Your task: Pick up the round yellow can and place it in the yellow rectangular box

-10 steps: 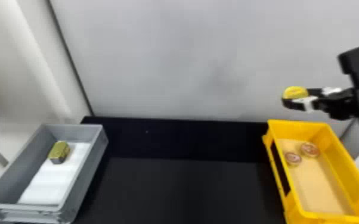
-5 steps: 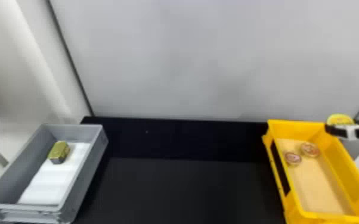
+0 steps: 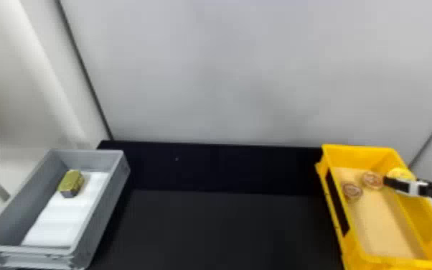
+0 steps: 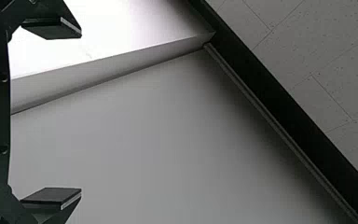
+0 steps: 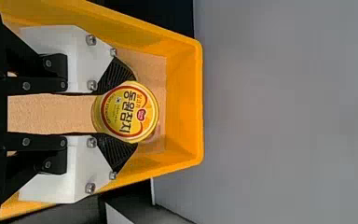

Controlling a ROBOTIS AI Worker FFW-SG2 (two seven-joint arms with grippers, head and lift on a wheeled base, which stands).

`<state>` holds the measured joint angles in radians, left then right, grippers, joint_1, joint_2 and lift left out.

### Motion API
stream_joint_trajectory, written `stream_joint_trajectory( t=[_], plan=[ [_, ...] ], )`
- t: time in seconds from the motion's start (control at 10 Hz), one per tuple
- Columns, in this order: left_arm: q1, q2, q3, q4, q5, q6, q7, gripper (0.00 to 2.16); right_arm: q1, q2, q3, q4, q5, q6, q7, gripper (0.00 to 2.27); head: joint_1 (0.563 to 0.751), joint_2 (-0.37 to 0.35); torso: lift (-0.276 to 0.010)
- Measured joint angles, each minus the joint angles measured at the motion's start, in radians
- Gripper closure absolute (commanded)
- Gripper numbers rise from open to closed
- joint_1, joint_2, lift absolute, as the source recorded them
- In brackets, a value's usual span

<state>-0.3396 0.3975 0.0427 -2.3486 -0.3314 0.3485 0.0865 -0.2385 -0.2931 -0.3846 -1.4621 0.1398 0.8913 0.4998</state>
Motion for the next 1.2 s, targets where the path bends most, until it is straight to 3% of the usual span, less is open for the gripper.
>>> stream_joint_trajectory(
  t=[0.1,0.3,0.8,0.9,1.2],
  plan=[
    [-0.002,-0.001,-0.001,0.0,0.0,0.0,0.0,0.09,0.002,-0.022,0.019,0.059,-0.095,-0.017,-0.054,0.87,0.663,0.054,-0.01],
    [-0.007,-0.003,-0.004,0.0,0.0,0.0,-0.001,0.09,0.003,-0.046,0.043,0.148,-0.173,-0.034,-0.089,0.87,0.663,0.054,-0.01],
    [-0.012,-0.003,-0.01,0.004,0.0,-0.008,-0.001,0.09,-0.009,-0.066,0.094,0.324,-0.176,-0.066,-0.085,0.87,0.663,0.054,-0.01],
    [-0.013,-0.003,-0.01,0.005,0.0,-0.009,-0.001,0.09,-0.01,-0.066,0.095,0.343,-0.176,-0.069,-0.085,0.8,0.663,0.054,-0.01],
    [-0.014,-0.003,-0.011,0.005,0.0,-0.01,-0.002,0.09,-0.01,-0.066,0.096,0.356,-0.177,-0.071,-0.092,0.11,0.663,0.054,-0.01]
  ],
)
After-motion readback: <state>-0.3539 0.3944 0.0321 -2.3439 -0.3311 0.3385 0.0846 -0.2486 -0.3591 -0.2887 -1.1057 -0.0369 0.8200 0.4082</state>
